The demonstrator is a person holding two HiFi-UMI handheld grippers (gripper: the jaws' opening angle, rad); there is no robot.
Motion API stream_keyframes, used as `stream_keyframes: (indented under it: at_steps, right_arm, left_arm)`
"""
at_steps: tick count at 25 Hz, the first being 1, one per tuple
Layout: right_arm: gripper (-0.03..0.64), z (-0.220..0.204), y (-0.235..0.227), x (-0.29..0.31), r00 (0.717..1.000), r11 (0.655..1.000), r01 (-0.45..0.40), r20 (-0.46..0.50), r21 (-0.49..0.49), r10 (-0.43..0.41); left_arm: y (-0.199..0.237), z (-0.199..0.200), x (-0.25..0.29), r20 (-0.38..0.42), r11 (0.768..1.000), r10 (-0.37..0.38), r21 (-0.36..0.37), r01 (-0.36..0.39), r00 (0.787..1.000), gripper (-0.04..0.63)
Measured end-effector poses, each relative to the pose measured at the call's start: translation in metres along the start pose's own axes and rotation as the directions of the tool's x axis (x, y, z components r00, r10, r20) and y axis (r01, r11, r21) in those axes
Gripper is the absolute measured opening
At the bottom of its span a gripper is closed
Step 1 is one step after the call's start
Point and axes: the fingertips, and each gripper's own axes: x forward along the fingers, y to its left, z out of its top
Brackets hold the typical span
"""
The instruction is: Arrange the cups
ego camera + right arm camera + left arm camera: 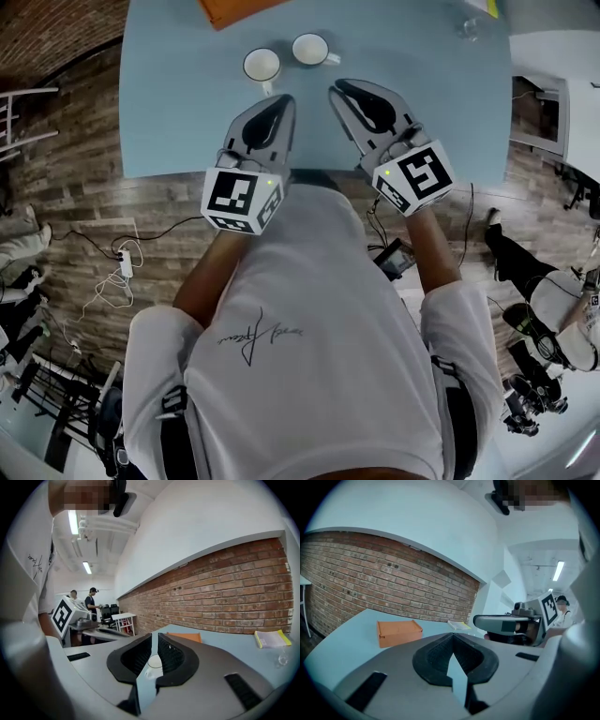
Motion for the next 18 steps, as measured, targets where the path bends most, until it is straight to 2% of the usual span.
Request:
stream_keyframes:
  at_steps: [12, 13, 15, 18]
  right_arm:
    - [0.025, -0.051, -0.044, 0.027, 0.997, 0.995, -0.053, -0.052, -0.086, 0.049]
    - [0.03, -0.056, -0.048, 0.029, 0.997, 0.995, -0.055, -0.06, -0.085, 0.05]
    - [0.095, -0.067, -0.056, 0.034, 0.995, 0.994, -0.063, -0.084, -0.085, 0.055]
    - [0.104, -0.086, -0.068, 0.039, 0.991, 0.995, -0.065, -0.119, -0.079, 0.055]
  left_arm:
    - [0.006, -0.013, 0.033, -0.025, 1.0, 0.03, 0.0, -0.03, 0.999, 0.006]
    - [0.006, -0.013, 0.036, -0.024, 0.999, 0.033, -0.002, -0.033, 0.999, 0.006]
    - [0.005, -0.014, 0.041, -0.026, 0.999, 0.034, -0.003, -0.035, 0.999, 0.006]
    - [0.003, -0.017, 0.044, -0.041, 0.999, 0.034, -0.003, -0.034, 0.999, 0.006]
